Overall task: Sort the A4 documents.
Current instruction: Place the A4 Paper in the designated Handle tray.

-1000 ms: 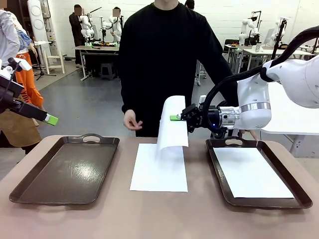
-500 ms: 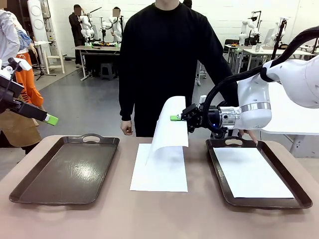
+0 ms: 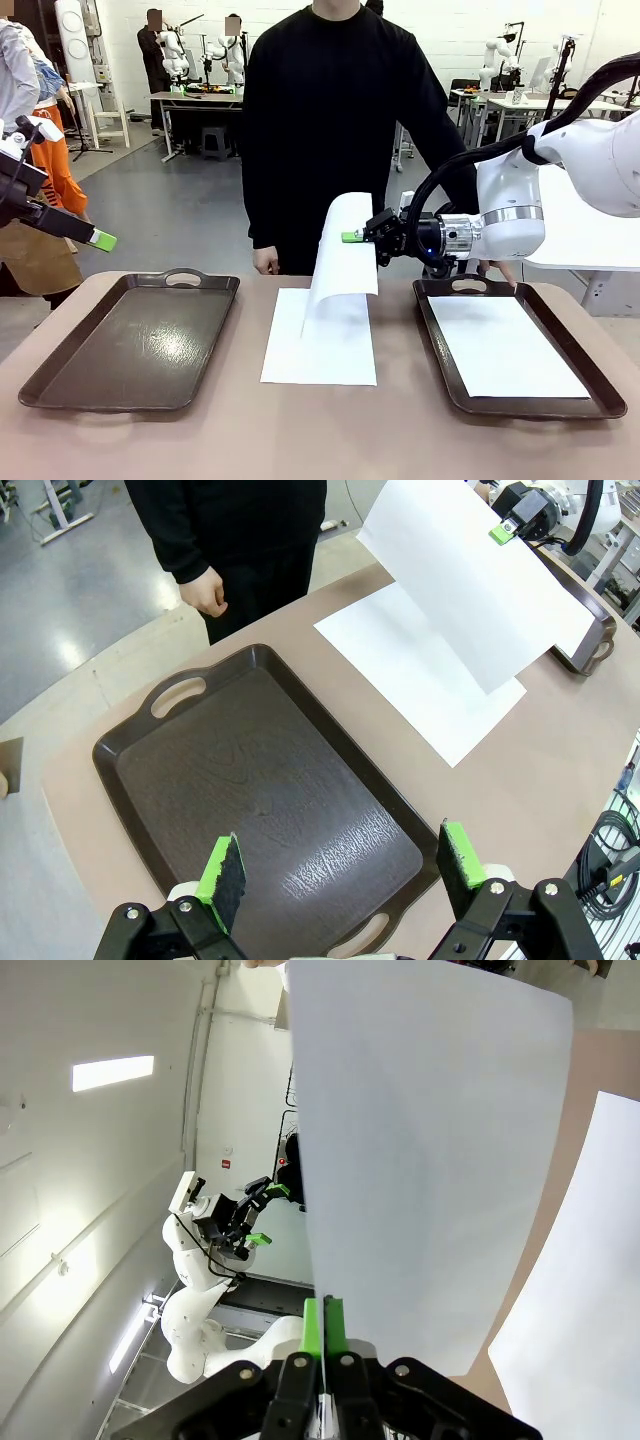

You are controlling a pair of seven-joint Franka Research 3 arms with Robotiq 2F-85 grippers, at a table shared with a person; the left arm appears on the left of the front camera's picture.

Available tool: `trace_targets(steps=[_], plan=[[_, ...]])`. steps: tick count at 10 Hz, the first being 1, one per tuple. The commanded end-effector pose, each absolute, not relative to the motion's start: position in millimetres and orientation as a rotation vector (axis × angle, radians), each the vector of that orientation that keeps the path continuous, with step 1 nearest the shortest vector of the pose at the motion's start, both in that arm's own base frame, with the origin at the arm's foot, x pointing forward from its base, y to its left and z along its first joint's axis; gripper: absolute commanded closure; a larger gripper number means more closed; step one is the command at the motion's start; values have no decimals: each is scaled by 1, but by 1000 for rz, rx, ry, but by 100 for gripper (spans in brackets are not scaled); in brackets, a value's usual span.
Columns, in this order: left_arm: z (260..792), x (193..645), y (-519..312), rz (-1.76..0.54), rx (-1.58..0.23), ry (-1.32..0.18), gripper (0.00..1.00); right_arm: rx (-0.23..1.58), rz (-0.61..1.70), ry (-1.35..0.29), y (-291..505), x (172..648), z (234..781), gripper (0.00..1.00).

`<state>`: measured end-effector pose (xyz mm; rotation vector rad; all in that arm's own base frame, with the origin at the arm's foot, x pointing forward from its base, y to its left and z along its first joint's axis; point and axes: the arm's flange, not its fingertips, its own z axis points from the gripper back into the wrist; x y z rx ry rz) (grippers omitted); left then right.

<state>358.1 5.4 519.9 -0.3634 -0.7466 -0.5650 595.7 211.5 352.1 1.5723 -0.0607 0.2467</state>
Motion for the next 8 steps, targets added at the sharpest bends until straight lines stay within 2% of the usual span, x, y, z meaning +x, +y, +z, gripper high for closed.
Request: trace_targets(steps=[1,2,5,8], plan=[[518,359,7,-567,-376,-752,0,1572,247,-61,211,596,352,99],[518,359,7,-567,-376,-752,0,1576,397,-8,182,582,373,99],[518,359,7,-567,-376,-752,0,1546,400,-60,72,586,410,99],[518,359,7,-567,-376,-752,0,1447,416,55,6,586,414,99]])
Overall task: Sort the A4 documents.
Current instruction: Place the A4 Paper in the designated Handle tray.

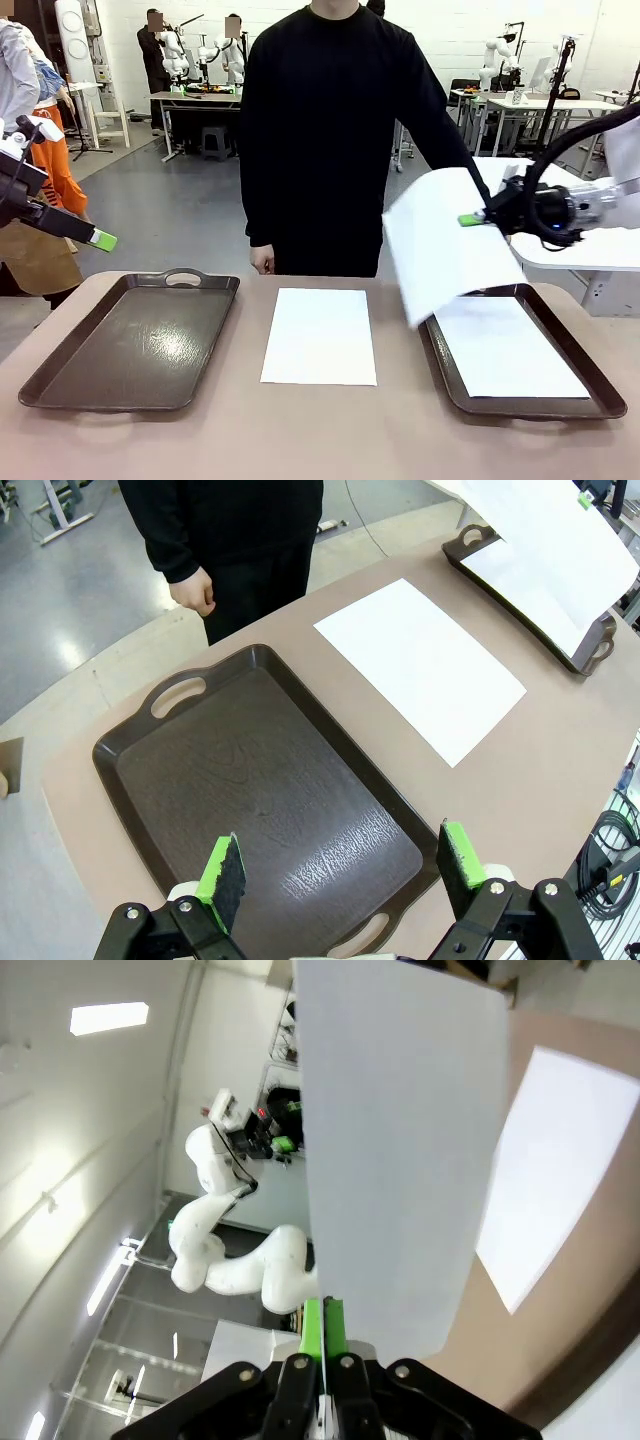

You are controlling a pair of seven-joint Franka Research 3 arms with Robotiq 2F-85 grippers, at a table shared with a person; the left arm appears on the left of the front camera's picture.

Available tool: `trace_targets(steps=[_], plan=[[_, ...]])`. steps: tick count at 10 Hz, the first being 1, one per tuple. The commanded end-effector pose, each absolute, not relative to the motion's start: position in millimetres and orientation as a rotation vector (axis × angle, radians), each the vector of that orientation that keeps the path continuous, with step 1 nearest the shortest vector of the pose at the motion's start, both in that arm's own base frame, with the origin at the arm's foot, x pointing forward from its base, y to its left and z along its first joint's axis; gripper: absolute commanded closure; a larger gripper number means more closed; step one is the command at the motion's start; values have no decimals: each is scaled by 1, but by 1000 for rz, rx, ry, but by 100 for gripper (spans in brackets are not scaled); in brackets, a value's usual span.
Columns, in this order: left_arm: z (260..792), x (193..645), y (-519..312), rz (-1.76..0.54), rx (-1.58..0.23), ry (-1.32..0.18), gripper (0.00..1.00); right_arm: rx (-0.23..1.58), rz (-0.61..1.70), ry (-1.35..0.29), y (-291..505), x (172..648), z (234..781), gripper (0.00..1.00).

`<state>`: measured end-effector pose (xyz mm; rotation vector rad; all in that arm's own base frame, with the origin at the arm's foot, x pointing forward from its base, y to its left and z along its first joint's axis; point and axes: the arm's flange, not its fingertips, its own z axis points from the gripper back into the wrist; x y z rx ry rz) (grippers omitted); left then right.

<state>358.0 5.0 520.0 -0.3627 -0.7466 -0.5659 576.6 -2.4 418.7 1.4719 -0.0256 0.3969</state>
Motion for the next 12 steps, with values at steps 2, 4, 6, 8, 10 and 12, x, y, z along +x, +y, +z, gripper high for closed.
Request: trace_targets(steps=[2,4,6,8,10,12], plan=[[518,359,7,-567,-376,-752,0,1461,387,132,-12,584,399,99],[518,359,7,-567,-376,-752,0,1488,366,171,-13,578,385,99],[518,359,7,-567,-376,-752,0,1471,348,203,-15,569,363,99],[518,359,7,-567,-376,-752,0,1392,344,219,-16,559,334,99],[518,359,7,-567,-376,-752,0,1205,342,161,-18,552,308,99],[518,359,7,-567,-376,-752,0,1075,309,81,-33,551,299,99]])
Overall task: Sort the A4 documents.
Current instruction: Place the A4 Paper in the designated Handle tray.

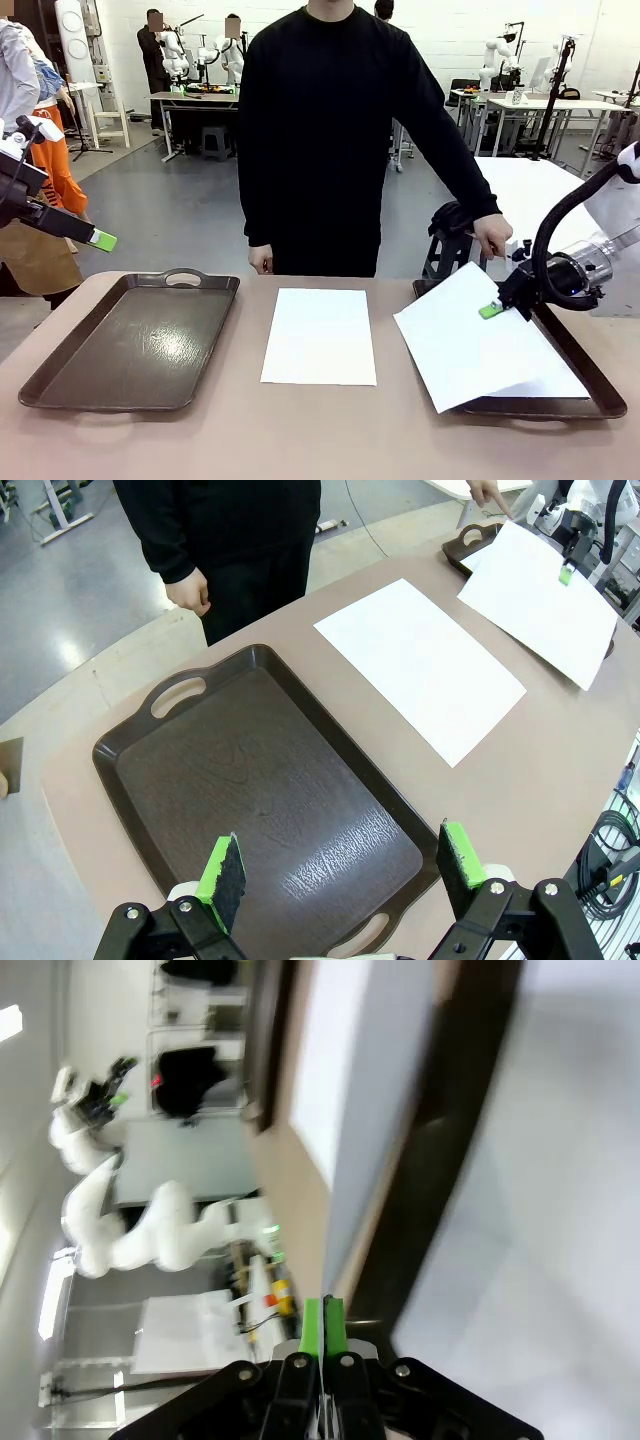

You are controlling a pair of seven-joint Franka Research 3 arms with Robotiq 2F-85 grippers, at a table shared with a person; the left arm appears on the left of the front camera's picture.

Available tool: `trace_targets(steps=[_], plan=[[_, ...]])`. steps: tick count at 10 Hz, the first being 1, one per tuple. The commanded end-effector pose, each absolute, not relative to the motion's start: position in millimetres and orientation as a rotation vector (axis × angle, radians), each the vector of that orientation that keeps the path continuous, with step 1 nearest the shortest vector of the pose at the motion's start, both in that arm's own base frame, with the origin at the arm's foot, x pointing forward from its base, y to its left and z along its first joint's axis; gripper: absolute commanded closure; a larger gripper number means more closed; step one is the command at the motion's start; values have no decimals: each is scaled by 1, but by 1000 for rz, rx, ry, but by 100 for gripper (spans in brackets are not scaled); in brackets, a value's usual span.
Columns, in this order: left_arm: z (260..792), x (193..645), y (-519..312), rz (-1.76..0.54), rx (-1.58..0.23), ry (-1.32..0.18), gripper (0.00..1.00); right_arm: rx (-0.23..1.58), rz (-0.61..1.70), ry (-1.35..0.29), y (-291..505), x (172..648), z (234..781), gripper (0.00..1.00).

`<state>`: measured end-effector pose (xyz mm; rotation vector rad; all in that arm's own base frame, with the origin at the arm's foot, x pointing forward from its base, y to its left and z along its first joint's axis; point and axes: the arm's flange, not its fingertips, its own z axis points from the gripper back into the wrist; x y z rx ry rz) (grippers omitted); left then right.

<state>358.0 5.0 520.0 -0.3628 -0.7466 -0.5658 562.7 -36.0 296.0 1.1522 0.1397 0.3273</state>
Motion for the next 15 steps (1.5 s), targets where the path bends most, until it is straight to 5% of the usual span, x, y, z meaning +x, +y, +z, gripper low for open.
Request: trace_targets(steps=[1,5,10,15], plan=[[518,359,7,-567,-376,-752,0,1054,298,13,-44,551,307,99],[518,359,7,-567,-376,-752,0,967,251,-96,-98,560,329,99],[518,359,7,-567,-376,-752,0,894,341,125,-100,577,317,99],[518,359,7,-567,-376,-752,0,808,270,60,-101,580,311,99]])
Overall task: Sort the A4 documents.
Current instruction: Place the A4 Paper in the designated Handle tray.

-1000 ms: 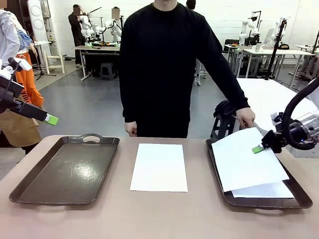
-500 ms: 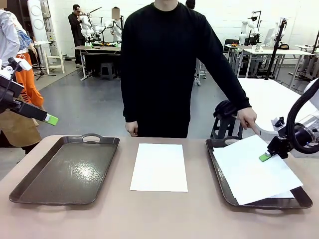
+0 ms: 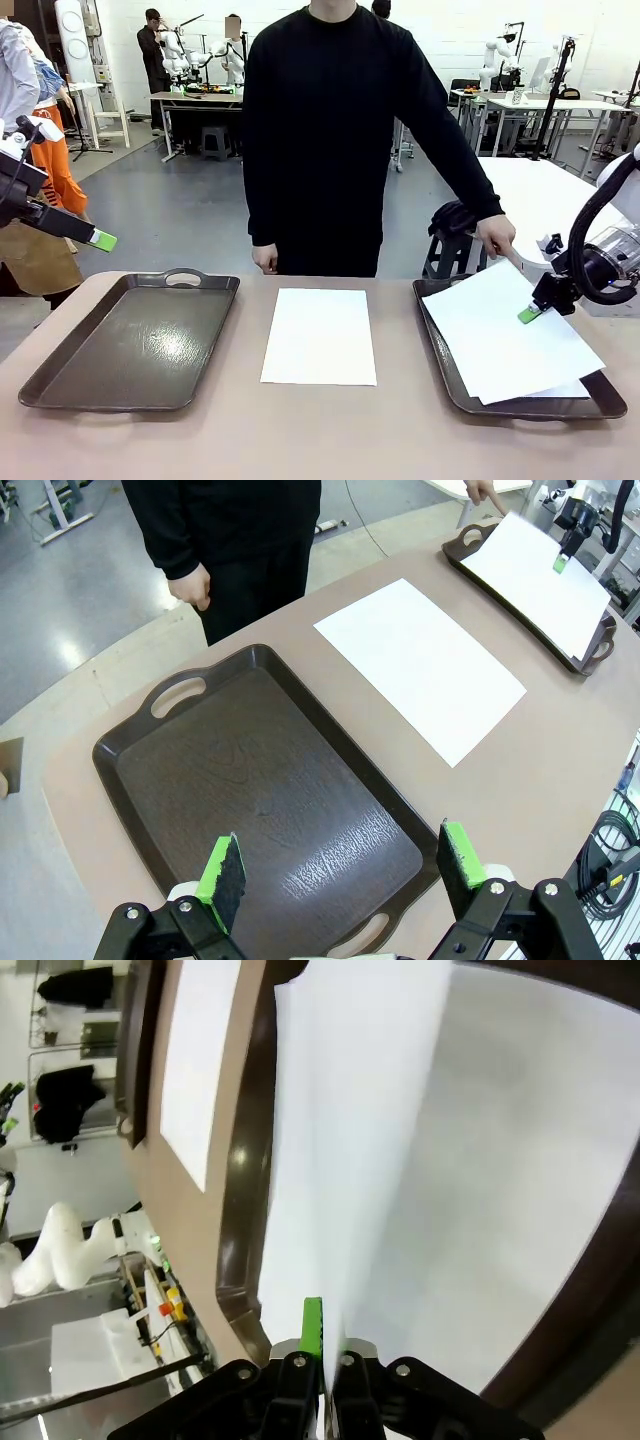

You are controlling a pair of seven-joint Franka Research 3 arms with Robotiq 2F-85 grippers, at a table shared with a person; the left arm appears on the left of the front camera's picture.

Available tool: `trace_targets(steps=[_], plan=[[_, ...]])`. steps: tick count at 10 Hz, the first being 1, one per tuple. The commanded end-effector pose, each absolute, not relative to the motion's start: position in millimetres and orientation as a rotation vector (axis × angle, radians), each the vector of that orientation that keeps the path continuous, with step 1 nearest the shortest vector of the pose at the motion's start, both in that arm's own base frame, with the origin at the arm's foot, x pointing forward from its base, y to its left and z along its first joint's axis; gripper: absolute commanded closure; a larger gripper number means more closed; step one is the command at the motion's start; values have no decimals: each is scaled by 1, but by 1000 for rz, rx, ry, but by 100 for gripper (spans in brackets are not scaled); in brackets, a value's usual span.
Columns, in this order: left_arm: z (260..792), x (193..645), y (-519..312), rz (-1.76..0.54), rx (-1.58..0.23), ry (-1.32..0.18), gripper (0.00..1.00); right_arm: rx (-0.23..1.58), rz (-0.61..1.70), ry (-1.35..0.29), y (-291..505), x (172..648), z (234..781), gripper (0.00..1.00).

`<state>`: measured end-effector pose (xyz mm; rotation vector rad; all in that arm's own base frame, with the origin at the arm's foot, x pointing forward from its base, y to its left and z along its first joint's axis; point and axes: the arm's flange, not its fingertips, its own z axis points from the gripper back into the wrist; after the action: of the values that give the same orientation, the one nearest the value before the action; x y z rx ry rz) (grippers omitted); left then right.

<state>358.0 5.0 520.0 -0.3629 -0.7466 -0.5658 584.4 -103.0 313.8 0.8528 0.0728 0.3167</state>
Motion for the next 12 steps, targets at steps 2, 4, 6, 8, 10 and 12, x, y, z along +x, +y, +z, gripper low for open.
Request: trace_targets(steps=[2,4,6,8,10,12], plan=[[518,359,7,-567,-376,-752,0,790,242,43,-102,572,305,99],[518,359,7,-567,-376,-752,0,791,240,45,-102,569,302,99],[518,359,7,-567,-376,-752,0,775,225,28,-100,568,302,99],[518,359,7,-567,-376,-752,0,761,215,21,-99,568,304,99],[518,359,7,-567,-376,-752,0,744,226,12,-97,568,311,82],[518,359,7,-567,-376,-752,0,720,237,6,-94,566,316,64]])
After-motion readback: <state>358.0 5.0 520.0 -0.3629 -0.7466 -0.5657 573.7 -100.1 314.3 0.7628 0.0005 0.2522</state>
